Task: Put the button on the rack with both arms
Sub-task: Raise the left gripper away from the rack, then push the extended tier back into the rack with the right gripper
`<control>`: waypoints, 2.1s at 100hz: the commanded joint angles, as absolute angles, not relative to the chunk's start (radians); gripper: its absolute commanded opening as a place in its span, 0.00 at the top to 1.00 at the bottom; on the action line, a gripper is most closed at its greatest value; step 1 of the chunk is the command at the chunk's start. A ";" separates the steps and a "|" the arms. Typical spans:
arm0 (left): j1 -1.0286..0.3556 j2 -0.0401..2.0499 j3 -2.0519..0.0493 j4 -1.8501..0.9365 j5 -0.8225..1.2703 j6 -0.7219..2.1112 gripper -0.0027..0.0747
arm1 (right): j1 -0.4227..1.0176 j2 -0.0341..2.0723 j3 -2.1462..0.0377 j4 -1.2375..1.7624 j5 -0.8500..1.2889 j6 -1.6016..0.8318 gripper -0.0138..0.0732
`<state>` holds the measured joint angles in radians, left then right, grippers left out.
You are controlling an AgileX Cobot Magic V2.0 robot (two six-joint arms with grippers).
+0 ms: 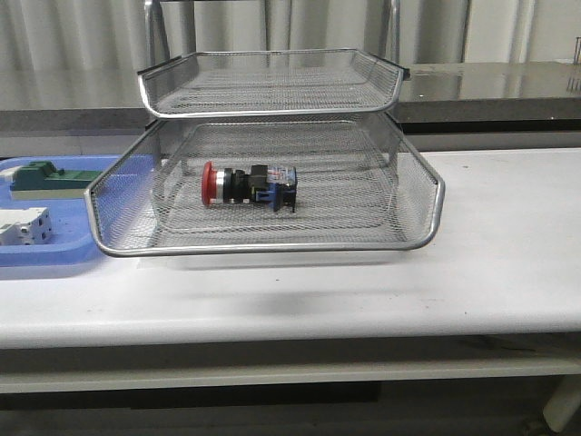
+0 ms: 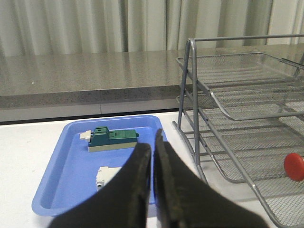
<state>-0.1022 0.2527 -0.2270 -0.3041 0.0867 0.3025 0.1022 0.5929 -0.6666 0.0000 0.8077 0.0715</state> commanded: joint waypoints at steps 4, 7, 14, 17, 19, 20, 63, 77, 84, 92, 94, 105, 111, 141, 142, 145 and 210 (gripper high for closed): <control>-0.100 0.259 -0.255 -0.315 0.007 0.296 0.96 | 0.100 0.648 -0.698 0.057 0.731 0.058 0.92; -0.100 0.259 -0.255 -0.315 0.007 0.296 0.96 | 0.101 0.661 -0.698 0.074 0.731 0.046 0.92; -0.100 0.259 -0.255 -0.315 0.007 0.296 0.96 | 0.101 0.715 -0.698 0.125 0.731 0.007 0.92; -0.100 0.259 -0.255 -0.315 0.007 0.296 0.96 | 0.101 0.736 -0.699 0.157 0.731 -0.016 0.92; -0.100 0.259 -0.255 -0.315 0.007 0.296 0.96 | 0.101 0.752 -0.699 0.171 0.731 -0.031 0.92; -0.100 0.259 -0.255 -0.315 0.007 0.296 0.96 | 0.101 0.763 -0.699 0.178 0.731 -0.036 0.92; -0.100 0.259 -0.255 -0.315 0.007 0.296 0.96 | 0.181 1.039 -0.699 0.542 0.673 -0.325 0.92; -0.100 0.259 -0.255 -0.315 0.007 0.296 0.96 | 0.297 1.118 -0.699 0.542 0.589 -0.325 0.92; -0.100 0.259 -0.255 -0.315 0.007 0.296 0.96 | 0.359 1.163 -0.699 0.542 0.547 -0.325 0.92; -0.100 0.259 -0.255 -0.315 0.007 0.296 0.96 | 0.422 1.216 -0.707 0.542 0.507 -0.325 0.92; -0.100 0.259 -0.255 -0.315 0.007 0.296 0.96 | 0.439 1.231 -0.710 0.542 0.499 -0.325 0.92; -0.100 0.259 -0.255 -0.315 0.007 0.296 0.96 | 0.517 1.308 -0.732 0.542 0.454 -0.325 0.92; -0.100 0.259 -0.255 -0.315 0.007 0.296 0.96 | 0.555 1.349 -0.747 0.542 0.426 -0.325 0.92; -0.100 0.259 -0.255 -0.315 0.007 0.296 0.96 | 0.663 1.523 -0.855 0.540 0.369 -0.325 0.92; -0.100 0.259 -0.255 -0.315 0.007 0.296 0.96 | 0.665 1.527 -0.861 0.539 0.368 -0.325 0.92; -0.100 0.259 -0.255 -0.315 0.007 0.296 0.96 | 0.670 1.545 -0.873 0.535 0.368 -0.325 0.92; -0.100 0.259 -0.255 -0.315 0.007 0.296 0.96 | 0.632 1.713 -1.087 0.396 0.326 -0.325 0.92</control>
<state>-0.1022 0.2511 -0.2270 -0.3041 0.0867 0.3025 0.6562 1.7393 -1.0358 0.4113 0.3850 -0.3118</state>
